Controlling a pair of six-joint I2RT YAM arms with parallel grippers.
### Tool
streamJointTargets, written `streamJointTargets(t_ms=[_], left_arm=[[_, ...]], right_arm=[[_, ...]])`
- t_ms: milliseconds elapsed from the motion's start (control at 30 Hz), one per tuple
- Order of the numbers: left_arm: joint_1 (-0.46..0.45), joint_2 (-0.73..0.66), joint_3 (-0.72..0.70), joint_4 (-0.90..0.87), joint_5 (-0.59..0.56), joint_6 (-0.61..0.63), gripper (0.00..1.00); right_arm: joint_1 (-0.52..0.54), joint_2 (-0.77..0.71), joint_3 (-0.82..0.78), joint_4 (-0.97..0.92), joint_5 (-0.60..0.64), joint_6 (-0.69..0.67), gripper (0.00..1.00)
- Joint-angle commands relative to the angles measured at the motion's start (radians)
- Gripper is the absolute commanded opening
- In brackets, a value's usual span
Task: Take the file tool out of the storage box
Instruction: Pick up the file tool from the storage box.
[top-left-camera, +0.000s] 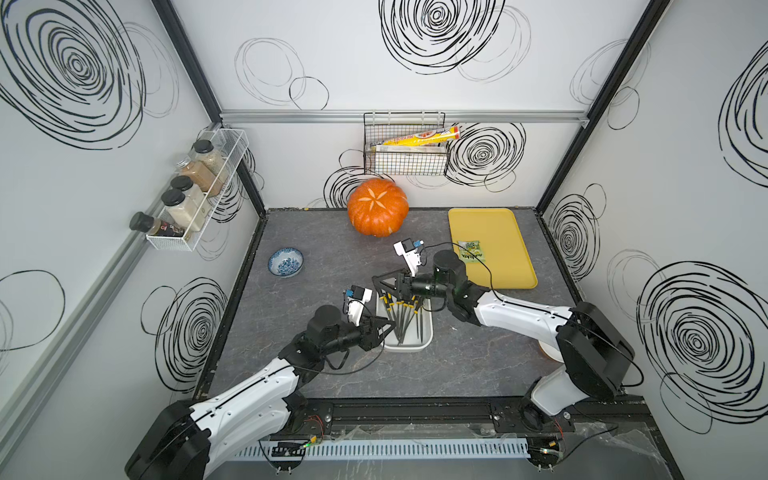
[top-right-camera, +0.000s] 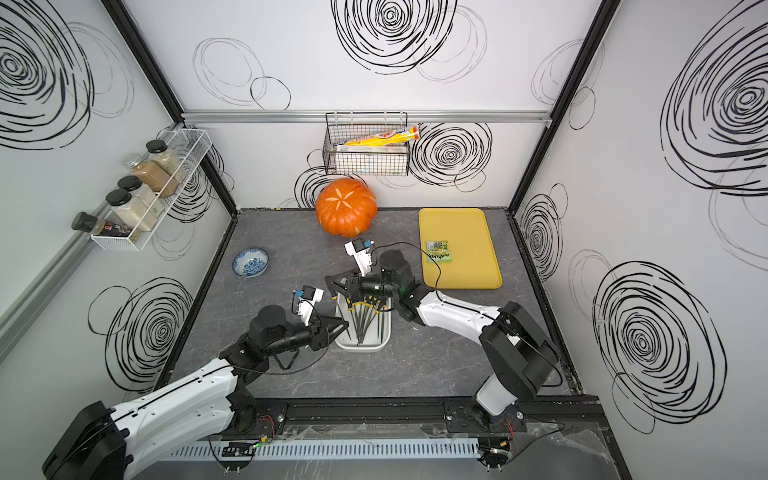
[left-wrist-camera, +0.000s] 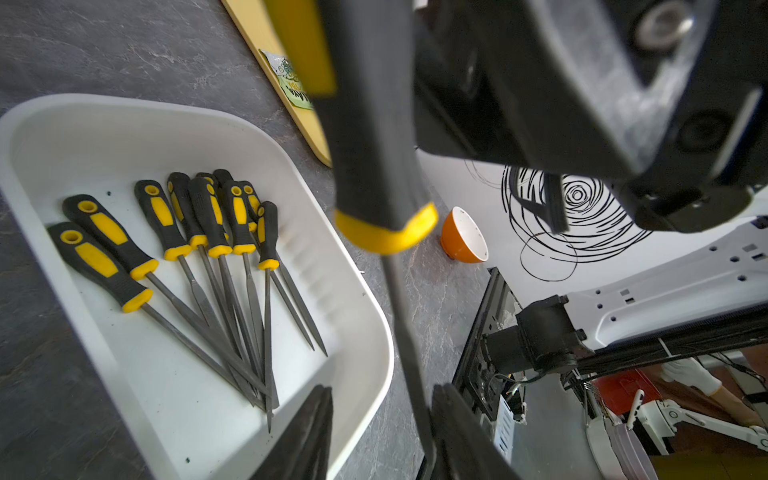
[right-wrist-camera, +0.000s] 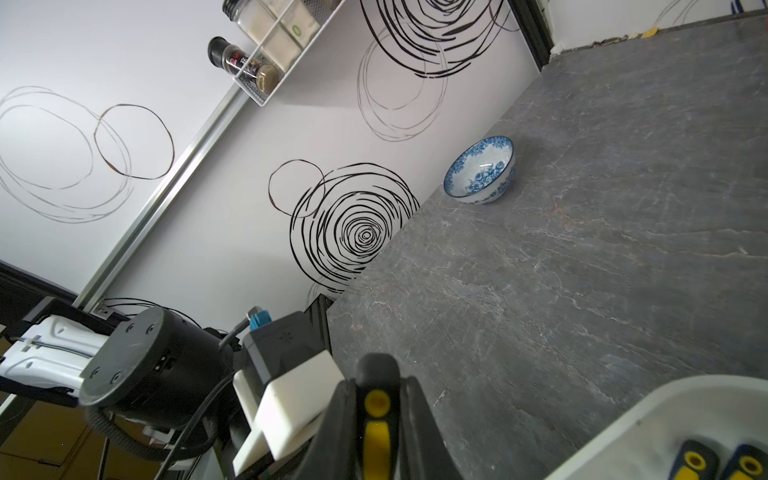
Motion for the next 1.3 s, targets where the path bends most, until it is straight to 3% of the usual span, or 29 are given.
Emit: streamJointTargets(t_ms=[0, 100, 167, 333, 433, 500, 633, 667, 700, 867, 1033, 1100, 1200, 1267], left_arm=[[-0.003, 0.009, 0.026, 0.057, 0.002, 0.005, 0.43], [-0.003, 0.014, 0.025, 0.059, -0.001, 0.005, 0.37], [-0.003, 0.021, 0.026, 0.058, 0.0, 0.005, 0.22], [-0.005, 0.033, 0.03, 0.055, 0.001, 0.007, 0.07], [-0.004, 0.028, 0.032, 0.038, -0.016, 0.01, 0.0], [-0.005, 0.025, 0.033, 0.032, -0.017, 0.014, 0.0], [-0.005, 0.025, 0.033, 0.013, -0.037, 0.014, 0.0], [-0.005, 0.025, 0.036, 0.003, -0.045, 0.014, 0.0], [-0.005, 0.028, 0.042, -0.017, -0.056, 0.016, 0.0], [-0.002, 0.015, 0.115, -0.211, -0.194, 0.046, 0.0], [0.0, 0.08, 0.272, -0.549, -0.383, 0.026, 0.0], [-0.001, 0.127, 0.333, -0.651, -0.393, 0.021, 0.0], [0.0, 0.195, 0.393, -0.768, -0.431, 0.003, 0.0], [0.004, 0.248, 0.438, -0.854, -0.459, 0.008, 0.0]], right_arm=[[0.012, -0.038, -0.022, 0.119, 0.003, 0.035, 0.01], [0.018, -0.038, -0.045, 0.156, 0.021, 0.04, 0.01], [0.019, -0.041, -0.064, 0.188, 0.029, 0.048, 0.01], [0.025, -0.034, -0.081, 0.221, 0.037, 0.055, 0.02], [0.026, -0.029, -0.106, 0.267, 0.037, 0.078, 0.02], [0.027, -0.027, -0.134, 0.327, 0.031, 0.104, 0.08], [0.027, -0.03, -0.152, 0.325, 0.037, 0.114, 0.5], [0.027, -0.036, -0.154, 0.312, 0.038, 0.107, 0.92], [0.027, -0.047, -0.16, 0.297, 0.043, 0.095, 1.0], [0.027, -0.198, -0.127, -0.02, 0.161, -0.085, 1.0], [0.024, -0.364, -0.082, -0.356, 0.465, -0.305, 1.0], [0.019, -0.386, -0.075, -0.434, 0.579, -0.384, 1.0], [-0.005, -0.371, -0.044, -0.544, 0.644, -0.475, 1.0], [-0.013, -0.345, -0.017, -0.599, 0.664, -0.468, 0.94]])
